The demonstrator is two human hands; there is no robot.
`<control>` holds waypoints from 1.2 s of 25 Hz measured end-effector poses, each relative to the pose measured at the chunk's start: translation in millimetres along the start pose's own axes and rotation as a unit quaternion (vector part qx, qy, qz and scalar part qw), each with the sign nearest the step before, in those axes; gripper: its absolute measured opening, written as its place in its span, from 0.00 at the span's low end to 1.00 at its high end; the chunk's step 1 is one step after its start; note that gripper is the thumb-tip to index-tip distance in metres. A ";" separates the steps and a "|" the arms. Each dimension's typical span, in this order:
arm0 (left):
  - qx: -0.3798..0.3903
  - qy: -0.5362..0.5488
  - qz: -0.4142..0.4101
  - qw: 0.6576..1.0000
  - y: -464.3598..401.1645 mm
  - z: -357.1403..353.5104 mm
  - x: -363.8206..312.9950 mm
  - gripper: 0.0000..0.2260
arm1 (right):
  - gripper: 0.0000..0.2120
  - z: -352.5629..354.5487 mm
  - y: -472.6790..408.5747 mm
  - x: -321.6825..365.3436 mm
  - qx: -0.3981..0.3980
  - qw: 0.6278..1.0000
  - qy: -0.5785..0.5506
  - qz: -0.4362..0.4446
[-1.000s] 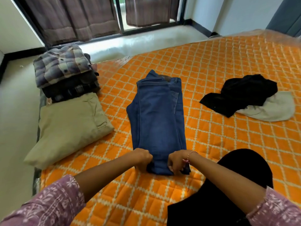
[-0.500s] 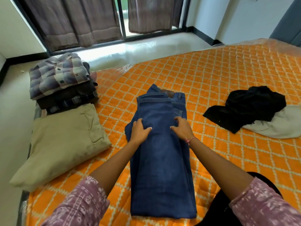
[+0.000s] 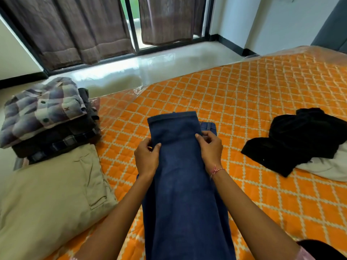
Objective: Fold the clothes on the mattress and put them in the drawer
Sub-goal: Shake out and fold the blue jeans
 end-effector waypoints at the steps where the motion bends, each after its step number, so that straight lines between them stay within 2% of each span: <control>1: 0.005 -0.028 0.048 0.998 -8.1 -3.7 3.9 0.09 | 0.05 -5.0 -4.7 -3.4 0.006 0.999 0.046 -0.023; 2: 0.028 -0.051 0.114 0.992 -14.6 -9.8 12.6 0.11 | 0.10 -10.7 -6.7 -11.0 0.031 0.991 0.115 -0.055; 4: 0.092 -0.010 0.219 0.971 -14.8 -22.1 26.9 0.11 | 0.18 -17.2 -4.1 -25.1 0.077 0.971 0.192 -0.120; 6: 0.084 0.070 0.232 0.967 -10.1 -25.4 25.9 0.07 | 0.14 -16.5 -6.5 -29.6 0.088 0.973 0.127 -0.173; 8: 0.025 0.079 0.159 0.984 -4.0 -20.1 14.0 0.06 | 0.09 -14.1 -6.4 -24.0 0.098 0.980 0.052 -0.164; 9: 0.013 0.078 0.107 0.991 0.6 -17.7 3.3 0.05 | 0.08 -10.1 -5.3 -19.5 0.082 0.988 0.041 -0.127; 11: 0.036 0.094 0.030 0.994 6.5 -22.0 -16.9 0.04 | 0.06 3.7 -1.0 -15.2 0.011 0.998 0.052 -0.040; 13: 0.070 0.098 0.015 0.993 2.1 -33.8 -29.1 0.08 | 0.04 17.5 0.0 -16.6 -0.052 0.998 0.038 -0.006; 14: 0.077 0.068 0.021 0.994 -1.5 -41.3 -30.1 0.13 | 0.02 20.5 -3.7 -21.2 -0.061 0.997 0.041 -0.021; 15: 0.082 -0.013 0.032 0.996 -3.7 -48.2 -29.5 0.20 | 0.07 20.6 -8.3 -26.2 -0.060 0.994 0.082 -0.040; 16: 0.068 -0.151 0.013 0.986 -2.2 -54.9 -25.2 0.25 | 0.14 18.1 -8.5 -29.0 -0.045 0.984 0.169 -0.041; 17: 0.040 -0.280 -0.041 0.958 4.3 -61.4 -19.2 0.27 | 0.20 12.0 -4.9 -30.0 -0.028 0.965 0.260 -0.007; 19: 0.019 -0.395 -0.178 0.901 29.5 -76.8 -5.9 0.26 | 0.24 -9.6 13.9 -31.2 0.054 0.907 0.397 0.127; 21: 0.086 -0.469 -0.237 0.846 43.7 -85.4 20.2 0.24 | 0.25 -20.4 29.8 -48.4 0.173 0.849 0.472 0.160; 22: 0.090 -0.484 -0.253 0.833 43.9 -83.4 29.3 0.23 | 0.26 -16.3 32.1 -59.2 0.203 0.828 0.503 0.140; 23: 0.071 -0.492 -0.263 0.827 40.9 -80.0 37.3 0.24 | 0.28 -7.6 33.3 -68.2 0.194 0.824 0.519 0.115; 25: 0.060 -0.505 -0.256 0.822 46.4 -67.9 42.5 0.25 | 0.29 11.4 53.2 -70.4 0.117 0.824 0.545 0.096; 26: 0.072 -0.499 -0.263 0.823 57.0 -64.0 48.2 0.25 | 0.28 16.8 75.4 -68.3 0.080 0.825 0.547 0.119; 28: 0.112 -0.471 -0.331 0.810 92.4 -61.9 59.0 0.25 | 0.28 14.1 129.1 -73.6 0.113 0.820 0.532 0.180; 30: 0.148 -0.467 -0.347 0.800 112.1 -51.9 66.0 0.25 | 0.27 16.1 162.8 -80.7 0.164 0.806 0.537 0.188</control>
Point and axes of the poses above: each hand's wrist, its own y-axis away from the middle knuckle, its own z-axis out of the back of the hand, x = y × z, the point moved 3 cm from there along -y, towards the middle knuckle, and after that the axes turned 6 degrees about z, right-handed, at the moved point
